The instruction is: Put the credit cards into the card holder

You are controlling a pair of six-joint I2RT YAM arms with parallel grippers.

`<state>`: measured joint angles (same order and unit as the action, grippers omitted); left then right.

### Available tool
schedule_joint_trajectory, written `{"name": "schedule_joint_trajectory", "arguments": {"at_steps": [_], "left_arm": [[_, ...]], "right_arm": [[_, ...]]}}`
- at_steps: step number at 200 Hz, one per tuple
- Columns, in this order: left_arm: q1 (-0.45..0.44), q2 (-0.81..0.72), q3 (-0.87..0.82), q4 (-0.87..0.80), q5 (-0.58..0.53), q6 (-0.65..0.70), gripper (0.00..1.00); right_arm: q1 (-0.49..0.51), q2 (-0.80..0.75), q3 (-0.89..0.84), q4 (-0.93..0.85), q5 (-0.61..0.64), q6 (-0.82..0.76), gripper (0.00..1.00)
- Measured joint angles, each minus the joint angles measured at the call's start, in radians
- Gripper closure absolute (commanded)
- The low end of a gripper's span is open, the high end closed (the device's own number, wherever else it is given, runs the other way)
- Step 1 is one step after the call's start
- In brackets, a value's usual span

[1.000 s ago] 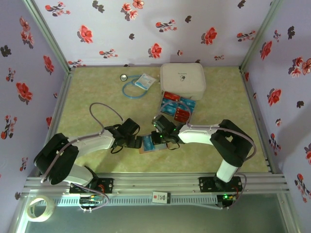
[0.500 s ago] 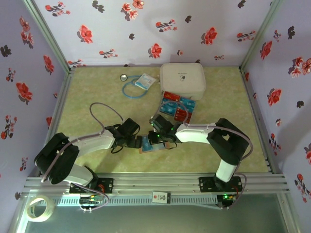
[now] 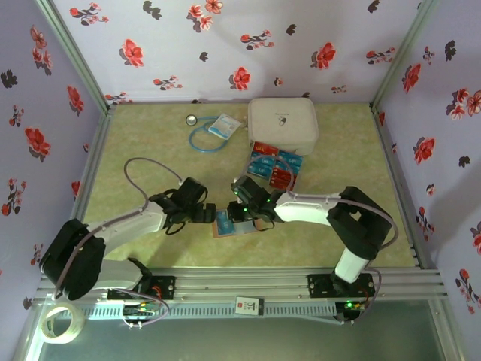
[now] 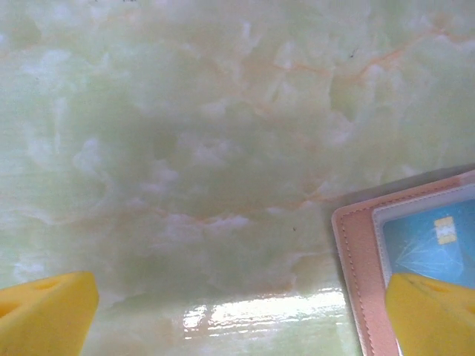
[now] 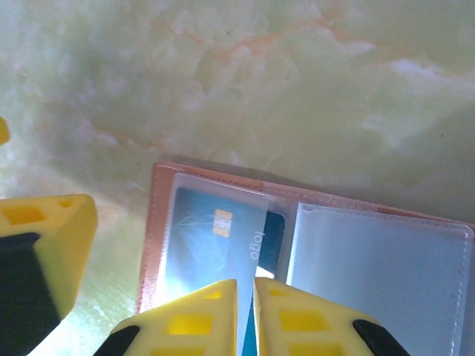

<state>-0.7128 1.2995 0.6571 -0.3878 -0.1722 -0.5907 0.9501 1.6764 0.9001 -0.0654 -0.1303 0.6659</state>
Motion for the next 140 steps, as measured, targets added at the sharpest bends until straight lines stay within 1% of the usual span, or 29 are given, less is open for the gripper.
{"name": "schedule_joint_trajectory", "arguments": {"at_steps": [26,65,140], "left_arm": [[0.001,-0.012,-0.008,-0.005,0.016,0.000,0.00],[0.001,-0.011,-0.035,-0.010,0.042,0.000,0.00],[0.001,0.044,-0.053,0.001,0.054,0.000,0.00]], "right_arm": [[0.000,-0.035,-0.011,0.002,0.000,0.007,0.88],[0.005,-0.038,-0.047,0.013,-0.001,0.028,0.90],[0.037,-0.036,-0.073,0.051,-0.001,0.064,0.91]]}}
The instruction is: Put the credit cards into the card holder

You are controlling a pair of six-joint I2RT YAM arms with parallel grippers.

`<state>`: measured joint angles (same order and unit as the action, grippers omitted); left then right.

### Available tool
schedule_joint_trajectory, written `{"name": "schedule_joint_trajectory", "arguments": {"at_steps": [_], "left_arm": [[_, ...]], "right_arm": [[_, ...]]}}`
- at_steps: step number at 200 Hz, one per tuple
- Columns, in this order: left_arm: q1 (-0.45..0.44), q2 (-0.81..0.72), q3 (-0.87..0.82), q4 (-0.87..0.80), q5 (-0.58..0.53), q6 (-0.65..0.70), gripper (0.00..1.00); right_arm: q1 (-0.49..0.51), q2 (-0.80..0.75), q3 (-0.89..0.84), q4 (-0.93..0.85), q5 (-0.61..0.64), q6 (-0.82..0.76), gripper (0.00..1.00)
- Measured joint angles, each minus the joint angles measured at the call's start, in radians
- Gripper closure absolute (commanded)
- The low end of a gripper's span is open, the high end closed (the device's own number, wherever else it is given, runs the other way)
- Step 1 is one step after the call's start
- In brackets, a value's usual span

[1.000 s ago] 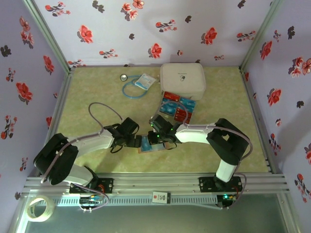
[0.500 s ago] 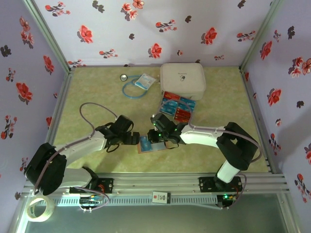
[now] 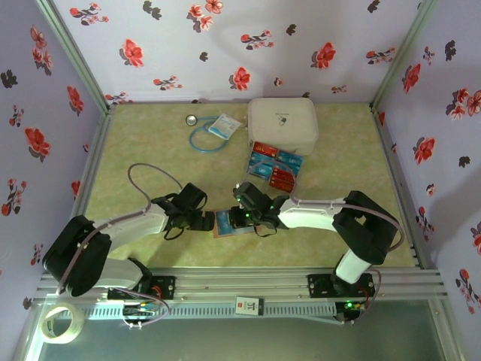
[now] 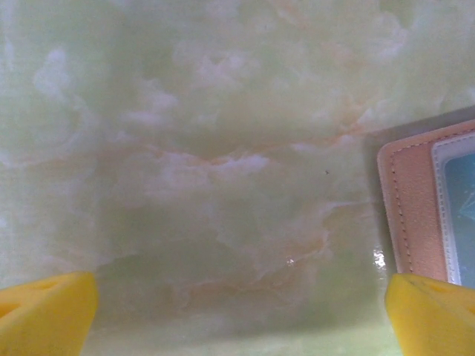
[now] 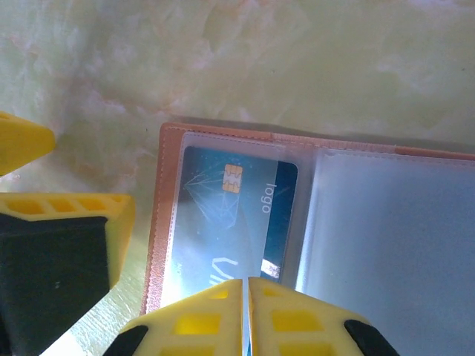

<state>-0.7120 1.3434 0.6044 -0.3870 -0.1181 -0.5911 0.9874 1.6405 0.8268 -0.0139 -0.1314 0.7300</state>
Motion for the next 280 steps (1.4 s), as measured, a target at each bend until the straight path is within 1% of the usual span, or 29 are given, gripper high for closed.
{"name": "schedule_joint_trajectory", "arguments": {"at_steps": [148,165,183,199,232,253,280], "left_arm": [[0.000,0.010,0.000,0.009,-0.002,0.000,0.00],[0.000,0.010,0.001,0.008,-0.002,0.000,0.00],[0.000,0.008,0.002,0.005,-0.001,0.000,0.00],[0.000,-0.002,0.002,0.005,0.002,0.000,0.00],[-0.001,-0.051,0.005,0.005,0.018,-0.018,0.00],[-0.009,-0.084,0.014,0.006,0.026,-0.047,0.00],[-0.036,-0.093,0.035,0.013,0.033,-0.085,0.00]], "right_arm": [[0.032,0.063,0.000,0.036,-0.001,0.014,0.91],[0.033,0.061,0.008,0.024,0.001,0.012,0.89],[0.029,0.037,0.011,-0.002,0.008,0.003,0.83],[0.009,-0.012,0.011,-0.036,0.017,-0.012,0.78],[-0.095,-0.099,0.006,-0.058,0.018,-0.042,0.76],[-0.157,-0.107,0.004,-0.070,0.010,-0.063,0.79],[-0.183,-0.093,0.004,-0.084,-0.019,-0.089,0.84]]}}
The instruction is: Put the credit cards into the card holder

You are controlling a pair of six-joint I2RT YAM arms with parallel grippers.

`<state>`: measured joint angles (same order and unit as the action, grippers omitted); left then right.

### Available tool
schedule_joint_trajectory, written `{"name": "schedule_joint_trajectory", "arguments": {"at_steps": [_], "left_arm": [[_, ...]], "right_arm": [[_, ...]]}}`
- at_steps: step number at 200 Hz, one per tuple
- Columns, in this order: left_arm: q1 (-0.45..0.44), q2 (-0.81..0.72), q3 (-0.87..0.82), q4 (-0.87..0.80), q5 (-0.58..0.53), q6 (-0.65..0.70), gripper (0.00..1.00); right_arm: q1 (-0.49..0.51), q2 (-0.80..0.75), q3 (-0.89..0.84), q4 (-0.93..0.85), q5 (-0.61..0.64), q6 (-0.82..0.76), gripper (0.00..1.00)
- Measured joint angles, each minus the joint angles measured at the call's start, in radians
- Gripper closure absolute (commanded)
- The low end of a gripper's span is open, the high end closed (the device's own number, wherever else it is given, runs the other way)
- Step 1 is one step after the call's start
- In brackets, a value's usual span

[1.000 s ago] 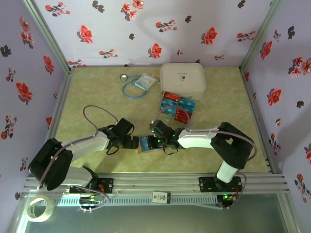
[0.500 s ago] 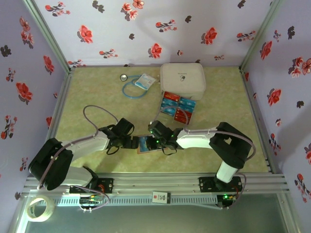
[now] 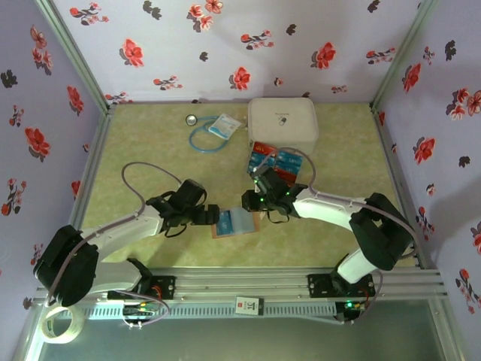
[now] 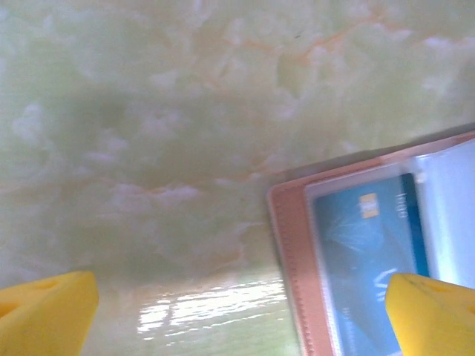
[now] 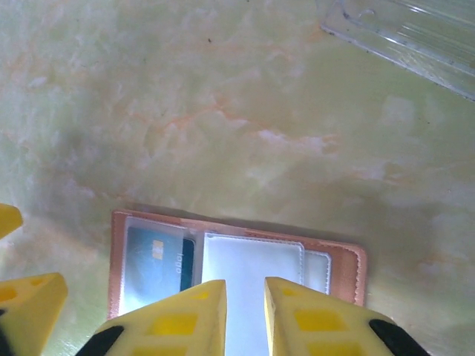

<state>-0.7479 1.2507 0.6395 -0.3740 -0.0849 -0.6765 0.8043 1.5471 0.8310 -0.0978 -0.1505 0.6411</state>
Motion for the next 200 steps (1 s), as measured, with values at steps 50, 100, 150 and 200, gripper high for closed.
{"name": "schedule_joint_trajectory", "arguments": {"at_steps": [50,100,150,200], "left_arm": [[-0.076,0.045,0.029,0.038,0.008,-0.063,0.00],[-0.124,0.132,0.049,0.077,0.008,-0.085,0.00],[-0.141,0.171,0.056,0.098,0.007,-0.085,0.00],[-0.151,0.172,0.056,0.121,0.007,-0.084,0.00]], "right_arm": [[-0.006,0.066,0.000,-0.003,-0.051,-0.014,0.88],[-0.008,0.098,-0.007,0.027,-0.075,-0.013,0.89],[-0.008,0.145,-0.030,0.087,-0.109,0.002,0.90],[0.000,0.158,-0.031,0.138,-0.127,0.027,0.91]]}}
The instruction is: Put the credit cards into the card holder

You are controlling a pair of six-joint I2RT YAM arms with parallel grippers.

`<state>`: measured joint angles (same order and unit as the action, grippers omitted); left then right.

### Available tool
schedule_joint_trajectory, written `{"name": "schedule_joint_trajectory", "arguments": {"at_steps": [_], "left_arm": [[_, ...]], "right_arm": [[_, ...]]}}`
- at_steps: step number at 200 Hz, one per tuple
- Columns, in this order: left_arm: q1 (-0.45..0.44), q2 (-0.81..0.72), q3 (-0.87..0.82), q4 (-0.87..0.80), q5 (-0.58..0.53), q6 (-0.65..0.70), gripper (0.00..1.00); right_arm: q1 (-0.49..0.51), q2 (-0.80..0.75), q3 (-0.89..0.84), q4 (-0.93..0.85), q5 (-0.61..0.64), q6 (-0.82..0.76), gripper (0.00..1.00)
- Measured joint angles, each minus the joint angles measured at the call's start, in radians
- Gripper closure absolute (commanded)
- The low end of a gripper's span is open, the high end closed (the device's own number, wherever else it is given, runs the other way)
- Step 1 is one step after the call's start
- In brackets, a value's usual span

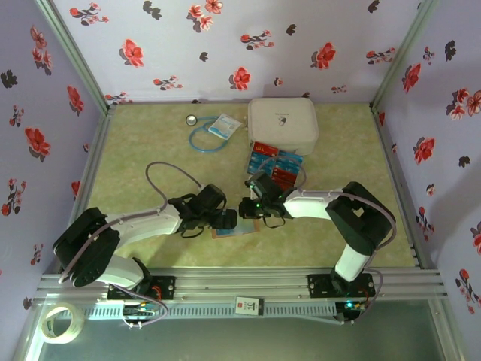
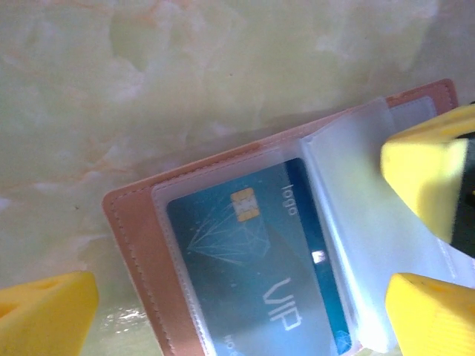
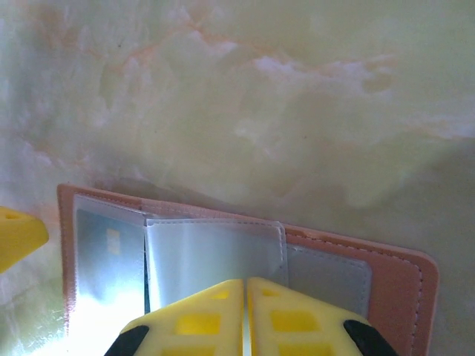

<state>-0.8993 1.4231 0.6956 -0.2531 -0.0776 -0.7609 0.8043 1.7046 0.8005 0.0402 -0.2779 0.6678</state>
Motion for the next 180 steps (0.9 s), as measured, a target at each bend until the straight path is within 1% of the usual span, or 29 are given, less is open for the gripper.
{"name": "schedule_joint_trajectory", "arguments": {"at_steps": [83,132,180], "left_arm": [[-0.026,0.009,-0.031,0.081,0.000,0.004,0.00],[-0.027,0.011,-0.052,0.113,-0.007,0.007,0.00],[-0.026,0.011,-0.048,0.095,-0.017,0.037,0.00]], "right_arm": [[0.002,0.000,-0.011,0.013,0.000,0.019,0.91],[0.003,-0.037,-0.079,0.072,0.005,0.051,0.91],[0.028,-0.088,-0.141,0.098,0.030,0.098,0.91]]}}
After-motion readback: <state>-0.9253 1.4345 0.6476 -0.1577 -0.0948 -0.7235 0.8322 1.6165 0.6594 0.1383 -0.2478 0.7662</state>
